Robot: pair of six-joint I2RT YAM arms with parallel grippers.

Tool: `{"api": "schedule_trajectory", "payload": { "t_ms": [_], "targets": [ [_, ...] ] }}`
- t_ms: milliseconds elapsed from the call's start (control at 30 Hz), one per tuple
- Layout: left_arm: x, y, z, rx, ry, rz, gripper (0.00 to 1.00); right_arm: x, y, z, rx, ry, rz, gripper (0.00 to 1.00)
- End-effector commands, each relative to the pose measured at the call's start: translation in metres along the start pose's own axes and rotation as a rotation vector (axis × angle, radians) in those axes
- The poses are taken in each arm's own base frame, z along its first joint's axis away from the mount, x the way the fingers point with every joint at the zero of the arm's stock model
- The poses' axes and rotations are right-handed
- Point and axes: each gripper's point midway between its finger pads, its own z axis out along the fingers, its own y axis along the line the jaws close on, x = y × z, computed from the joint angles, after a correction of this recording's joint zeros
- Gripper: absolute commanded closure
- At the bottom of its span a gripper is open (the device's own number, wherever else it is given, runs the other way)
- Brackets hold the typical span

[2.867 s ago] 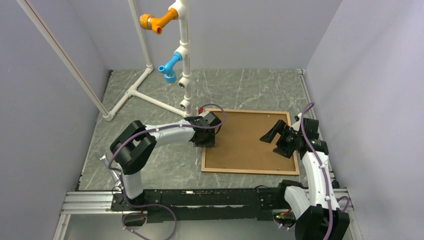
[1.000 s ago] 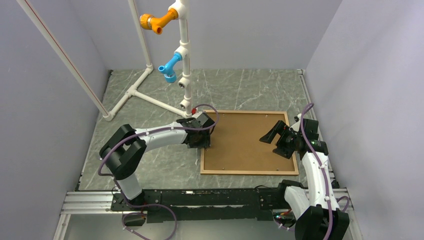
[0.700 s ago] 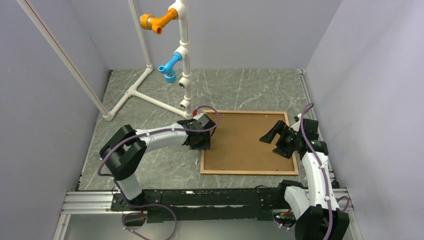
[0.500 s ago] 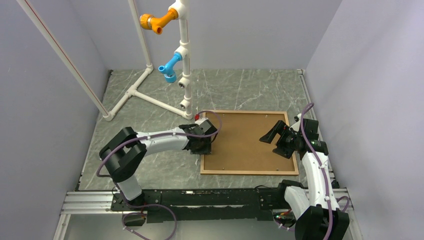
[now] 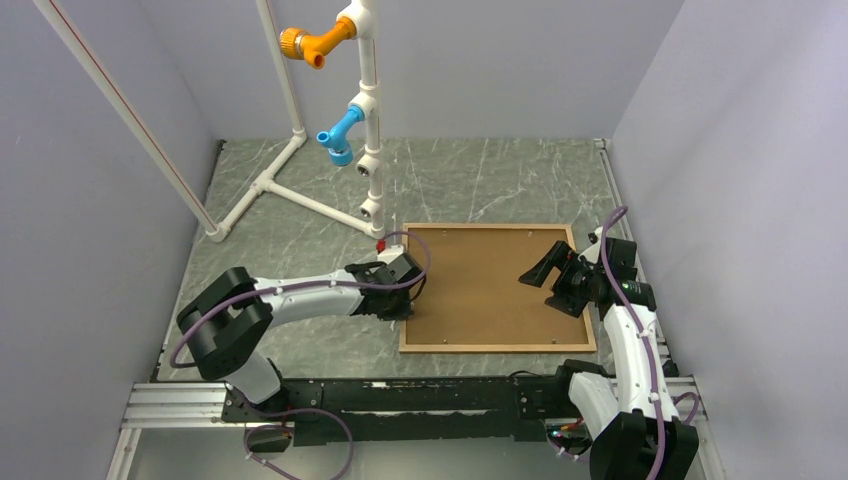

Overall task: Put the photo into the frame
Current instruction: Move the photo frame to the center of the board.

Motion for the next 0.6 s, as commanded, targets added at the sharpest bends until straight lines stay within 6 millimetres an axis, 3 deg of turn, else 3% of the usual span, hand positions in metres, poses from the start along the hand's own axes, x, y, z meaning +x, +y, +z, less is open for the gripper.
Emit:
{"api": "schedule_trajectory", "payload": {
  "t_ms": [0, 300, 433, 567],
  "targets": [
    [0.041, 0.033, -0.007, -0.065, 0.104, -0.005, 1.0, -0.005, 0.009, -0.002, -0.043, -0.028, -0.011, 0.06],
    [0.074, 0.05, -0.021, -0.082, 0.144, -0.075, 1.0, -0.004, 0.009, -0.003, -0.041, -0.029, -0.012, 0.06],
    [0.085, 0.07, -0.024, -0.118, 0.155, -0.106, 1.0, -0.003, 0.008, -0.001, -0.041, -0.027, -0.009, 0.06],
    [0.082, 0.094, -0.032, -0.232, 0.14, -0.084, 1.0, -0.001, 0.005, 0.001, -0.036, -0.014, -0.011, 0.06]
  ]
}}
